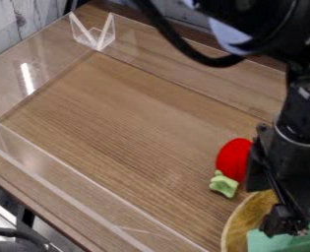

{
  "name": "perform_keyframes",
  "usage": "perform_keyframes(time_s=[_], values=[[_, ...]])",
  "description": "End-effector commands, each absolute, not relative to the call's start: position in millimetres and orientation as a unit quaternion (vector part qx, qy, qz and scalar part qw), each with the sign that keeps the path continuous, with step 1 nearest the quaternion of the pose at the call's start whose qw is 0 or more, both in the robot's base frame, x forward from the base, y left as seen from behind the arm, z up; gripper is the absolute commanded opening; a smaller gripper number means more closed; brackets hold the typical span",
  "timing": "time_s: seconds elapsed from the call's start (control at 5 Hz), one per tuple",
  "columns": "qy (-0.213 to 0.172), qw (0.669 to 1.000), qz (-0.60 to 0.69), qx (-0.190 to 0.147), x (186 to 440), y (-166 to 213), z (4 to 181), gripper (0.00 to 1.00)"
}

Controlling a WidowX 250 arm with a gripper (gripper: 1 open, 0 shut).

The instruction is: Put the green object in the brown bowl

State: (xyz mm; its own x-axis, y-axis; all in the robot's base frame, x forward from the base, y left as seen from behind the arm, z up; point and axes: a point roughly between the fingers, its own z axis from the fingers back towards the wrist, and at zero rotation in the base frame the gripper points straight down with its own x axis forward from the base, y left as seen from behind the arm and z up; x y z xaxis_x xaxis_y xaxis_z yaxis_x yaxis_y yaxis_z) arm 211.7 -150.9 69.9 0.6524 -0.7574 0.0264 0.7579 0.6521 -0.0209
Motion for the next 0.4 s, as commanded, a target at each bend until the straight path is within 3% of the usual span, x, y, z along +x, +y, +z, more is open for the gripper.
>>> perform_keyframes(time_s=[0.0,0.2], values=[[-0.030,0.892,-0.450,-0.022,218.6,-159.5,70.9,0.00],[-0.038,0.881,-0.471,-0.022,216.1,-156.9,78.6,1.00]])
